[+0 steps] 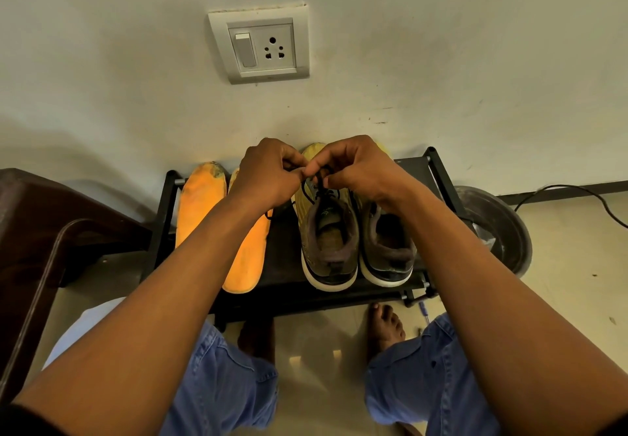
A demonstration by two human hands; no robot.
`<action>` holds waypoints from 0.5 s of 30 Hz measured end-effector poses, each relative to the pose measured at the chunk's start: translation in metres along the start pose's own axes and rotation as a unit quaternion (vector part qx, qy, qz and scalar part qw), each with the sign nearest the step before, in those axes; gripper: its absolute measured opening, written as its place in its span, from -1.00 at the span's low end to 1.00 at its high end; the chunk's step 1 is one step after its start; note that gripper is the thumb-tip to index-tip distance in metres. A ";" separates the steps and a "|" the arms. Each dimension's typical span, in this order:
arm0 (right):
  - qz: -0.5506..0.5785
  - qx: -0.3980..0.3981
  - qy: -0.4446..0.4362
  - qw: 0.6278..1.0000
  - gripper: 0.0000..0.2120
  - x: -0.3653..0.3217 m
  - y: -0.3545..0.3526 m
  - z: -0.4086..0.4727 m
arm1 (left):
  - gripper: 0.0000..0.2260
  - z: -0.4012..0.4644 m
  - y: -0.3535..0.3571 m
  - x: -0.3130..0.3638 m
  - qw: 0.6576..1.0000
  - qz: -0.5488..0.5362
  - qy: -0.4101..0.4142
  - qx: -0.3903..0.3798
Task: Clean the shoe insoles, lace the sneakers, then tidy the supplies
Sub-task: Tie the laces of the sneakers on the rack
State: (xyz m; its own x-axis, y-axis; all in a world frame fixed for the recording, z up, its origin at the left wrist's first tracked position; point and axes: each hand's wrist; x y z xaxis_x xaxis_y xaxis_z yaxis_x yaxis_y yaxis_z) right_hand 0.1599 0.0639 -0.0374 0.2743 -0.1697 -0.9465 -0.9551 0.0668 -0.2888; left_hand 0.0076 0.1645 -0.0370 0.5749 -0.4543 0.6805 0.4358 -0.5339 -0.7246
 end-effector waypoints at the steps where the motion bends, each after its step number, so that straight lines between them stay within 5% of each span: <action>1: -0.004 0.005 -0.006 1.000 -0.70 0.001 0.000 0.001 | -0.88 0.000 0.000 0.000 1.000 -0.001 0.000 0.000; 7: -0.048 0.055 -0.040 0.997 -0.86 0.006 0.002 0.002 | -0.87 0.000 0.000 0.000 1.000 -0.001 0.000 0.002; 15: 0.000 0.202 -0.001 0.979 -0.76 -0.004 -0.001 0.003 | -0.88 -0.001 0.001 -0.003 1.000 0.022 -0.016 -0.005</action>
State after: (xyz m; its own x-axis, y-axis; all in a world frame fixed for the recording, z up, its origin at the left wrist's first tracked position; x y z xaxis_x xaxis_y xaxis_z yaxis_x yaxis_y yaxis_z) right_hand 0.1597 0.0679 -0.0336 0.2741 -0.1686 -0.9468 -0.8331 0.4503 -0.3214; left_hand 0.0058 0.1646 -0.0394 0.6160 -0.4539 0.6439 0.4032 -0.5205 -0.7527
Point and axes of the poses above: each hand's wrist, its own z-axis towards the middle knuckle, its own y-axis out of the palm, x = y × z, and after that the axes turned 7 degrees about -x, right-handed
